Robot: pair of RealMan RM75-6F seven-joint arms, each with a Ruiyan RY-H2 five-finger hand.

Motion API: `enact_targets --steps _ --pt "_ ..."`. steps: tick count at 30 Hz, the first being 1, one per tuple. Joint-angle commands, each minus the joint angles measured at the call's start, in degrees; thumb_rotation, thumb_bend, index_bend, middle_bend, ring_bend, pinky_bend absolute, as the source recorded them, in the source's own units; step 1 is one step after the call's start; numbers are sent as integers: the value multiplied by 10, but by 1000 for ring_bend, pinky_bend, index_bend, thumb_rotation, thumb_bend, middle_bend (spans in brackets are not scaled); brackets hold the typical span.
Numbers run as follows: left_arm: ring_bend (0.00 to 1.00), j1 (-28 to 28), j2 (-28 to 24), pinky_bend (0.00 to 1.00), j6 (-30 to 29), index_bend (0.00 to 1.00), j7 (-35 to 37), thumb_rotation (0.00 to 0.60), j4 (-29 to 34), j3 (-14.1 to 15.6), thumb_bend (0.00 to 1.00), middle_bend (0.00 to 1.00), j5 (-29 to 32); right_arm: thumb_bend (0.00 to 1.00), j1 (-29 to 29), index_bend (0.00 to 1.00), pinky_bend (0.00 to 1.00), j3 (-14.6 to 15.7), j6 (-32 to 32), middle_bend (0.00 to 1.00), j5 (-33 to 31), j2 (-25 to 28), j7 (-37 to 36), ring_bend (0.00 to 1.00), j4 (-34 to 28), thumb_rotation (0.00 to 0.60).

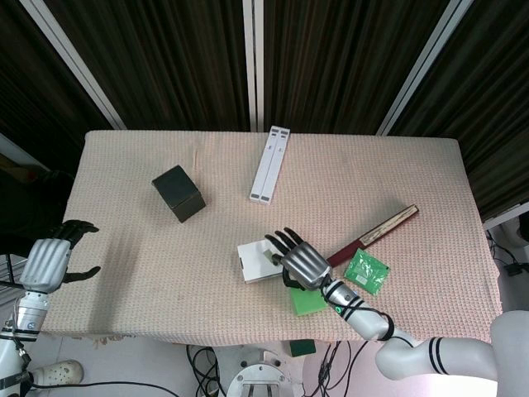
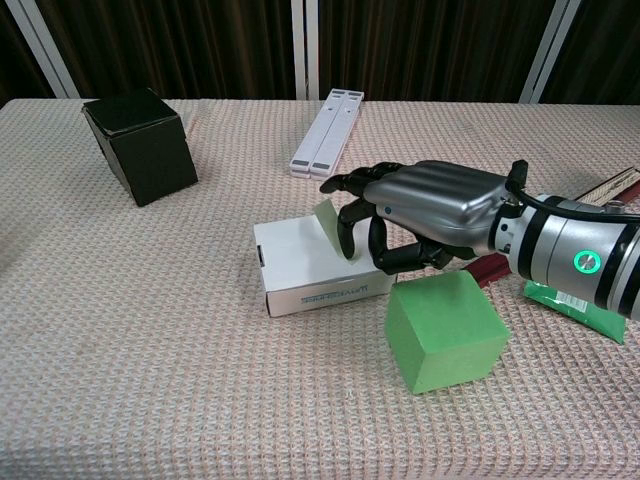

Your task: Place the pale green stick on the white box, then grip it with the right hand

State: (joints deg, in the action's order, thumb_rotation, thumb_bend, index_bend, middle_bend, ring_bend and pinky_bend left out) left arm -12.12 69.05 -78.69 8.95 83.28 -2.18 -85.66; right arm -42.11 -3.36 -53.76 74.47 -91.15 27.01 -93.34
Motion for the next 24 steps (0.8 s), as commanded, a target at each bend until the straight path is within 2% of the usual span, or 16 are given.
enact_targets --steps 1,15,24 --pt "168 0 0 240 0 297 0 600 0 0 25 247 -1 1000 0 415 0 -2 -1 0 1 1 -2 0 0 259" --pt "168 -2 1 240 7 296 1 600 -4 -1 25 247 3 1000 -7 415 0 0 17 0 -27 -13 14 0 22 259" --pt "168 -1 0 240 3 297 3 600 -4 -2 25 246 3 1000 5 415 0 -3 -18 0 13 12 -16 0 -9 258"
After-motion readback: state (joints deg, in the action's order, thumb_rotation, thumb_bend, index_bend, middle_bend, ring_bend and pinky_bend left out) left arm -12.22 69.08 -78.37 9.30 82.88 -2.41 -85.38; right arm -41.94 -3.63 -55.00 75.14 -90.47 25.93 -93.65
